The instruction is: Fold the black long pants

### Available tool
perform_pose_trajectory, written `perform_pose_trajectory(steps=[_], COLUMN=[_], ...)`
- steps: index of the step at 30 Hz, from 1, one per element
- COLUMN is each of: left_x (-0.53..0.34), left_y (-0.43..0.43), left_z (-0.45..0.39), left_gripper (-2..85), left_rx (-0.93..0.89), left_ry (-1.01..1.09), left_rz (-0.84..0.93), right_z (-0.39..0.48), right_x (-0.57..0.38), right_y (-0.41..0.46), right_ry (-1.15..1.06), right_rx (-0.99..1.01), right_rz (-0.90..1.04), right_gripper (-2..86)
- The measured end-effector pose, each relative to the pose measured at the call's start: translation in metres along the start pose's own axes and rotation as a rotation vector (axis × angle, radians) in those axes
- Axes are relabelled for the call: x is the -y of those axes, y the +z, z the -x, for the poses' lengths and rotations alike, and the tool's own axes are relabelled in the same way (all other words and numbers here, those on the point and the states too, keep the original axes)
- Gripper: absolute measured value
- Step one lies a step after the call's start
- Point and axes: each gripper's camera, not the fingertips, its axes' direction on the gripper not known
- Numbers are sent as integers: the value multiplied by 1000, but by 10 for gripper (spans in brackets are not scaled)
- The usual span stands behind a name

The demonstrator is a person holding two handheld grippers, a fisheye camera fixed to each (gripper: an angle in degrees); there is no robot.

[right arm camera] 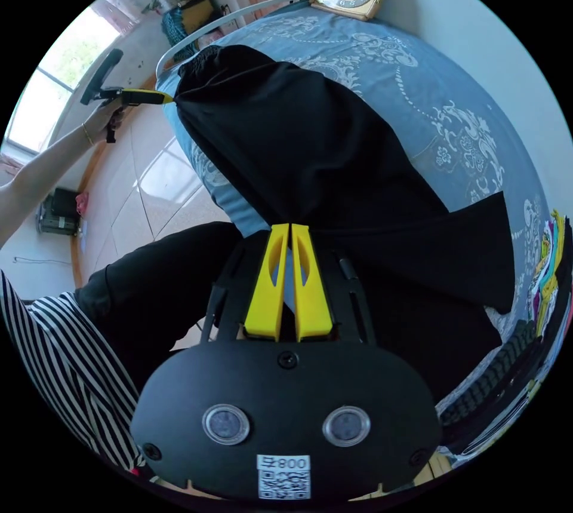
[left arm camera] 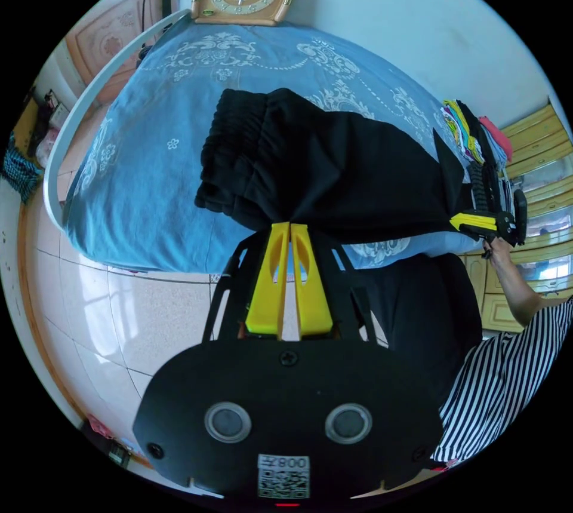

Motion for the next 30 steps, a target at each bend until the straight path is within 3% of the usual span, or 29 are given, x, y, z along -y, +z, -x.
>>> perform_pose_trajectory(steps=[7,13,17,23,30], left_x=[-14,-36,-21,48,105], left_y=[52,71,119,216,322], left_z=[-11,-43,-121,-268,-377], left_gripper=[3,10,23,51,73], left_rx=[35,-114,-275,-496,-403], left_ry=[-40,-59,157,478,537], left_rz=[56,-102,-73,4,86], right_z=[-17,-67,-148,-298,-380], right_x=[-14,-47,-81,-69,-34], right_y=[43,32,1,-16,8], right_ry=[17,167,374,621,713], right_rx=[-1,178,188,96,7], right_rz=[44,-57,-212,-234,-138], right_gripper=[15,29,46,79,95])
